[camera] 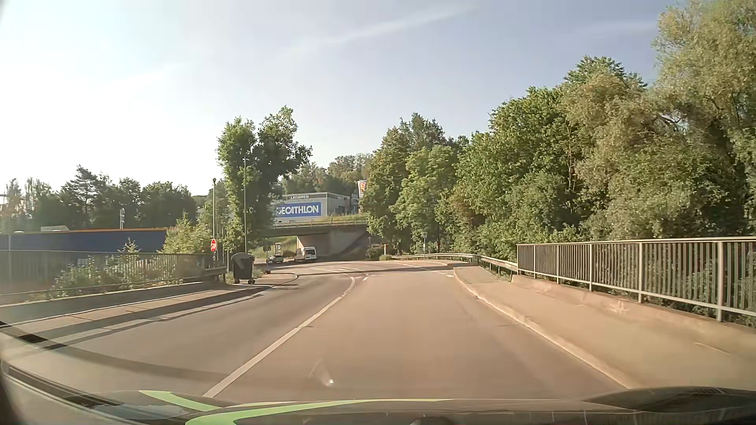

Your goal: Follow the waypoints while adhering to traffic rules and regulations

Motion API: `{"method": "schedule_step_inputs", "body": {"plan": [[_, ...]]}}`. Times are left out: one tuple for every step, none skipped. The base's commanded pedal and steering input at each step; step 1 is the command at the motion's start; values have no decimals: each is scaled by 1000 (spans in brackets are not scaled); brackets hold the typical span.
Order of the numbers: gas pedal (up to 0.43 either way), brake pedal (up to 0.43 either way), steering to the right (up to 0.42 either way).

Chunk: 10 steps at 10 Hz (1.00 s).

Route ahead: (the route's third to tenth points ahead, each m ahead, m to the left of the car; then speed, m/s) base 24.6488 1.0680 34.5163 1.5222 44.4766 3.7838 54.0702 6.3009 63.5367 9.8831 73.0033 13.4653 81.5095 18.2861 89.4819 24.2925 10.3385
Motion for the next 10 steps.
{"method": "schedule_step_inputs", "body": {"plan": [[87,0,16],[87,0,15],[87,0,13],[87,0,10],[87,0,8],[87,0,7],[87,0,5],[87,0,4],[87,0,4],[87,0,3]]}}
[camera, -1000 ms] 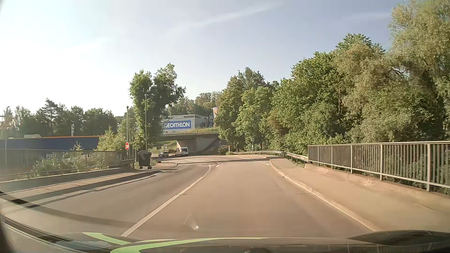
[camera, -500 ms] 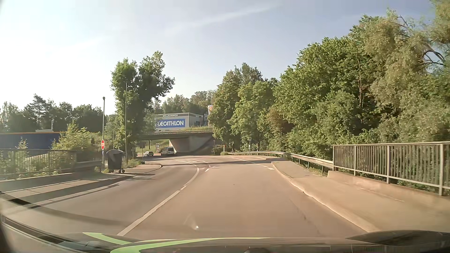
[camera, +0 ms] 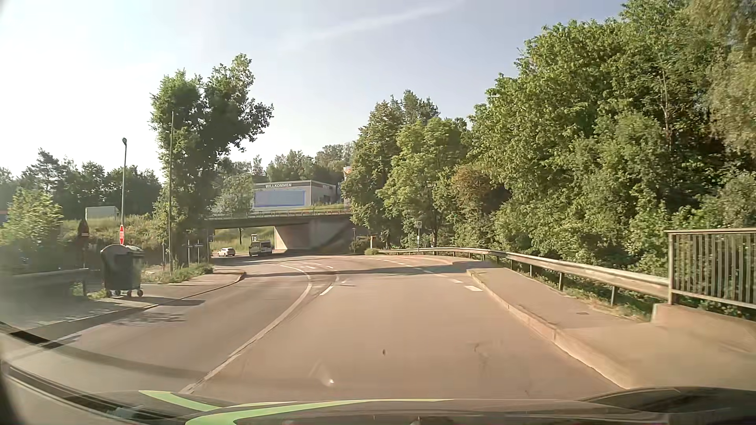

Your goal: Follow the waypoints while adhering to traffic rules and regulations

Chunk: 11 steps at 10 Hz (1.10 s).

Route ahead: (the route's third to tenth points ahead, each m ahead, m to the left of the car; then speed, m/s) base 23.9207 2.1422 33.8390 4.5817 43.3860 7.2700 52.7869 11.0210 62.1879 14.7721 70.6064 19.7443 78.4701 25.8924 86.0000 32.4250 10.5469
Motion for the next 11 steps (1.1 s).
{"method": "schedule_step_inputs", "body": {"plan": [[87,0,3],[87,0,0],[87,0,0],[87,0,0],[87,0,-2],[87,0,-4],[87,0,-5],[87,0,-5],[87,0,-8],[87,0,-10],[87,0,-13]]}}
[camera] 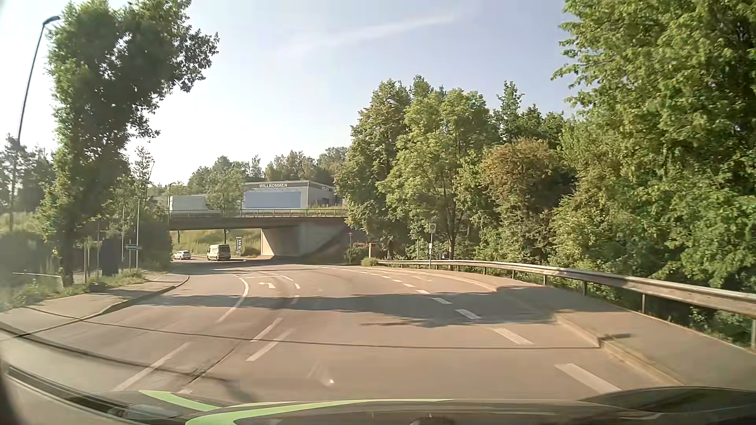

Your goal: Follow the waypoints while adhering to traffic rules and regulations

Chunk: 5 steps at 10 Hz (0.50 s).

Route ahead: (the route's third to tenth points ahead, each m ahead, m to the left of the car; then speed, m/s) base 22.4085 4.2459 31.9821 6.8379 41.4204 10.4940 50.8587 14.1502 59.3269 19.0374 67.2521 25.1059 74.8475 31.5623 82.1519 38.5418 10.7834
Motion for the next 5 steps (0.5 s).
{"method": "schedule_step_inputs", "body": {"plan": [[87,0,-16],[87,0,-19],[87,0,-23],[87,0,-27],[87,0,-33]]}}
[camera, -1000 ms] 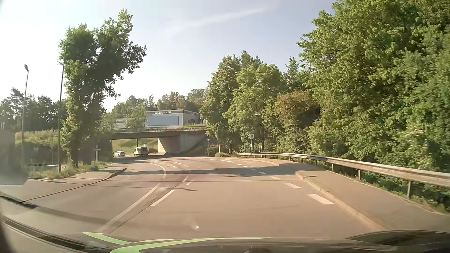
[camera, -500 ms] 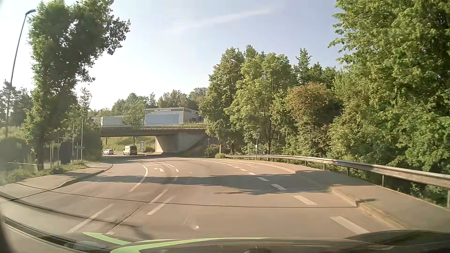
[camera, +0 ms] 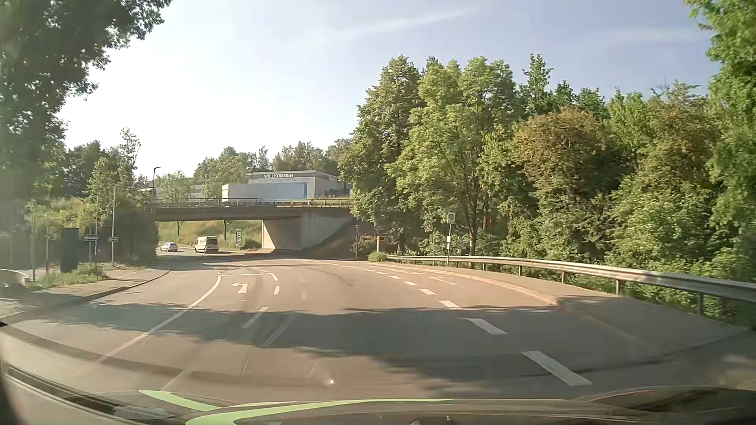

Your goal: Follow the waypoints while adhering to traffic rules and regulations

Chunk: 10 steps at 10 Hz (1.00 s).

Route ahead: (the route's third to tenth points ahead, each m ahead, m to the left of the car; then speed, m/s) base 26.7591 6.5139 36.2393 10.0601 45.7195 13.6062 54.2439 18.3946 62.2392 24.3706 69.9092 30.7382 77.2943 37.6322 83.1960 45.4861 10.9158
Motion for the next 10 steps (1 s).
{"method": "schedule_step_inputs", "body": {"plan": [[87,0,-37],[87,0,-40],[87,0,-43],[87,0,-45],[67,0,-46],[59,0,-48],[59,0,-49],[59,0,-51],[59,0,-53],[67,0,-54]]}}
